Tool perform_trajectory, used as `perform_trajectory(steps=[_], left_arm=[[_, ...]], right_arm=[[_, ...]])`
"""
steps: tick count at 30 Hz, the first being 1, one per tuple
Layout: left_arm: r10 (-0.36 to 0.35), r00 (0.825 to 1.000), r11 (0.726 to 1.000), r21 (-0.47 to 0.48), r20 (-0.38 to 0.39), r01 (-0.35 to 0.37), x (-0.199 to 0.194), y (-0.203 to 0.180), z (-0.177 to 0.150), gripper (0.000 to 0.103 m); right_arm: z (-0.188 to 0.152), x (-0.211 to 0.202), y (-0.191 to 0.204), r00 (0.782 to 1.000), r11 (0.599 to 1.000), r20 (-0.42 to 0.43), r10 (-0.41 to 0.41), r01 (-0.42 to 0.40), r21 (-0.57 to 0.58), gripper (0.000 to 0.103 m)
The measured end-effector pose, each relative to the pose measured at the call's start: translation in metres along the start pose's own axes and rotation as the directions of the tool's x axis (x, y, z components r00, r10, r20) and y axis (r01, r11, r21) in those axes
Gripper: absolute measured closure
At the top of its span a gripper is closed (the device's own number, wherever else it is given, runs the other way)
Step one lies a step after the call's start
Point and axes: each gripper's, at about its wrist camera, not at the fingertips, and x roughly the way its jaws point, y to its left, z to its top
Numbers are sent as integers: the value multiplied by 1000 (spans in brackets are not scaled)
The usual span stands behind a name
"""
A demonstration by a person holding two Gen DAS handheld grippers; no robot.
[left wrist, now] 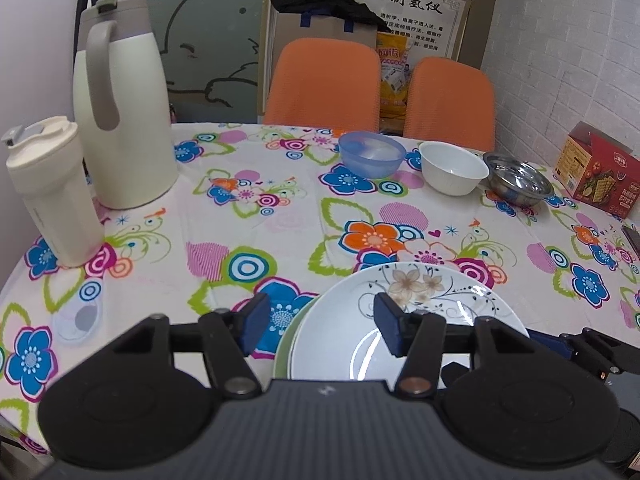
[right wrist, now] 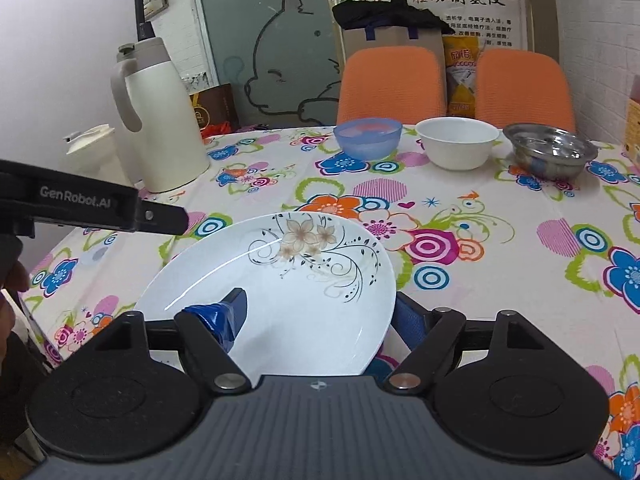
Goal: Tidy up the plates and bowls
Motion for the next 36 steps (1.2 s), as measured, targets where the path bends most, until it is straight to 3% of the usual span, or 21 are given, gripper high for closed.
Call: perform_trajectory(steps=[3, 6, 10, 15, 19, 26, 29, 31, 36], left_arm=[[-1, 1000, 1000, 9, 3, 1, -1, -3, 1, 47], [-11, 1000, 1000, 17, 3, 11, 1, -10, 2, 46], [-21, 1000, 999, 30, 0, 21, 9, -28, 8, 43], [-43, 999, 998, 35, -16, 43, 23, -54, 17, 40], [-69, 997, 997, 35, -22, 70, 33, -77, 25, 39], [-88, 995, 994, 62, -36, 90, 57, -120, 41, 39], [-103, 993, 992, 72, -53, 107, 73, -138, 50, 39], [-131, 988, 988, 74, -83, 137, 85, -150, 56, 39], [-180, 971, 979, 64, -159, 192, 114, -170, 66, 39]], right_arm=[[2, -3, -7, 1000, 1000, 22, 15, -15, 15, 40], [7, -16, -25, 996, 997, 87, -25, 19, 70, 40], [14, -24, -53, 993, 991, 95, -73, 62, 120, 39], [20, -26, -92, 995, 975, 45, -88, 77, 209, 39], [33, -26, -118, 989, 947, -59, -132, 144, 288, 39], [36, -37, -162, 999, 952, -22, -29, 34, 303, 39], [36, -25, -185, 994, 954, -102, 37, -5, 298, 39], [37, -18, -196, 988, 961, -152, 15, 28, 275, 39], [56, -13, -228, 992, 964, -119, -48, 77, 253, 39]])
